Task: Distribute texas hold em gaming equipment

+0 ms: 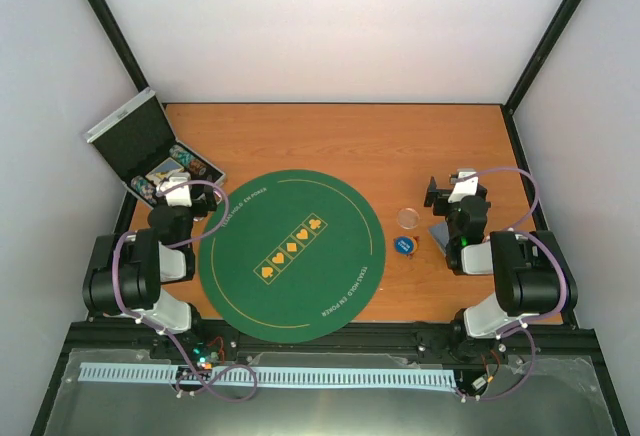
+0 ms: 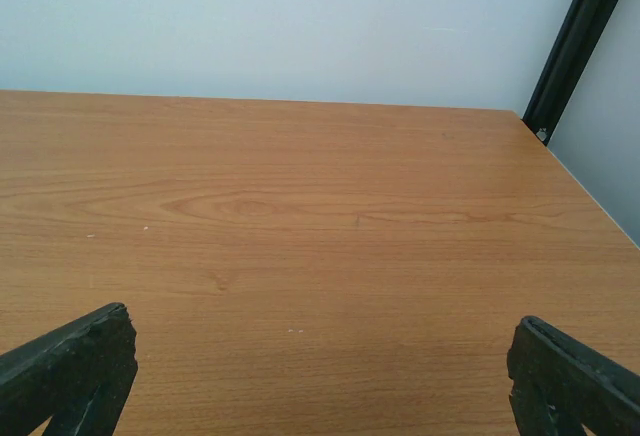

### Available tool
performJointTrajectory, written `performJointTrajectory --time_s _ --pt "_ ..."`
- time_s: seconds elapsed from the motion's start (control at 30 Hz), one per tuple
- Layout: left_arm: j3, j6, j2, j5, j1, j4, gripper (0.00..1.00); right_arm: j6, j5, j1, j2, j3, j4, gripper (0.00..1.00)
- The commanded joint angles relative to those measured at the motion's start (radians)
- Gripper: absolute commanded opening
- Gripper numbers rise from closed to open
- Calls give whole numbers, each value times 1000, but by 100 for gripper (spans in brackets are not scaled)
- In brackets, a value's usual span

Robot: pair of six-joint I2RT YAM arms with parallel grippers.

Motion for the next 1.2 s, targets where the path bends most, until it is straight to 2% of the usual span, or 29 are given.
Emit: performJointTrajectory --time_s 0.0,0.2,0.27,0.33,0.43,0.63,0.7,0.8,0.87,0.97,1.17 --pt "28 -17 3 1 7 12 100 2 13 -7 8 13 27 100" --pt "27 -14 0 5 7 13 100 6 7 -8 11 19 18 100" --pt "61 0 -32 44 7 -71 100 5 7 -8 3 15 25 100" --pt "162 2 -109 58 7 -298 100 17 35 -8 -51 52 -103 100" --pt "364 101 -209 98 7 -671 100 71 100 -9 -189 213 -484 100" --pt "761 271 -306 176 7 -1393 100 183 -68 0 -289 510 -995 100" --pt "833 334 -335 243 7 -1624 100 240 -48 24 -284 550 -1117 100" --pt "847 444 -395 311 6 -1873 100 262 69 106 -231 619 -1326 100" --pt "804 477 -451 300 6 -1955 100 252 118 160 -168 677 -1481 100" --pt "717 503 -522 271 6 -2015 100 252 110 215 -78 730 -1643 100" --pt "641 452 -519 222 6 -2033 100 255 79 254 5 744 -1722 100"
